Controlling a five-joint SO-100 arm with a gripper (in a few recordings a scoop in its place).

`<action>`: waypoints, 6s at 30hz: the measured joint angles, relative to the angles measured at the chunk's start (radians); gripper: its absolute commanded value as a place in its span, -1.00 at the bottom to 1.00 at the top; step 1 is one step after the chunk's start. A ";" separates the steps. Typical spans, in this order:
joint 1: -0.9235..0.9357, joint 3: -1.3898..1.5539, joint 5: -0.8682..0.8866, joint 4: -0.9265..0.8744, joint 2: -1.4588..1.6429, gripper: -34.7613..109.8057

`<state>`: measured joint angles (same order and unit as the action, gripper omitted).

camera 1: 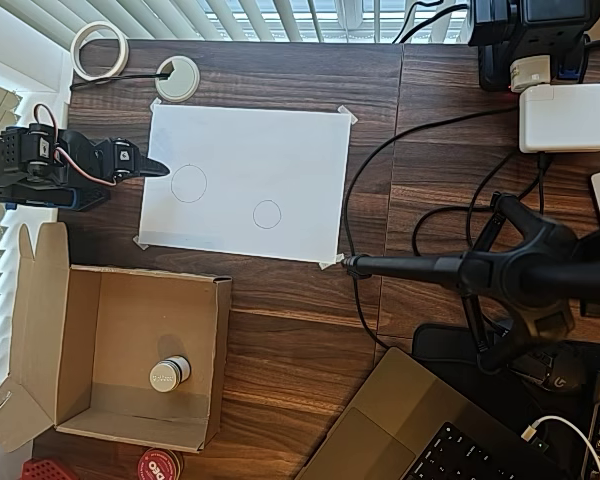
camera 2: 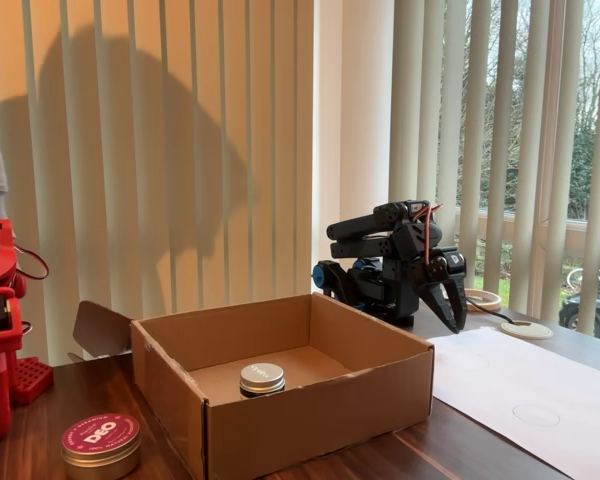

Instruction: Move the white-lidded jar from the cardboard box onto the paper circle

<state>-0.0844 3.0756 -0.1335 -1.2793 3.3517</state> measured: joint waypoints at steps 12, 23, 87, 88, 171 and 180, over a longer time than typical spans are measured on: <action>0.000 0.000 0.000 0.000 0.000 -0.52; 0.000 0.000 0.000 0.000 0.000 -0.52; -0.014 -0.002 -0.058 0.014 0.000 0.01; -0.003 -0.008 -0.084 0.032 -0.003 0.02; 1.143 -1.401 -1.755 0.910 -2.183 0.07; 1.138 -1.399 -1.740 0.910 -2.183 -0.28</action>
<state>1.0538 1.6766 -1.8730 -0.3697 1.1689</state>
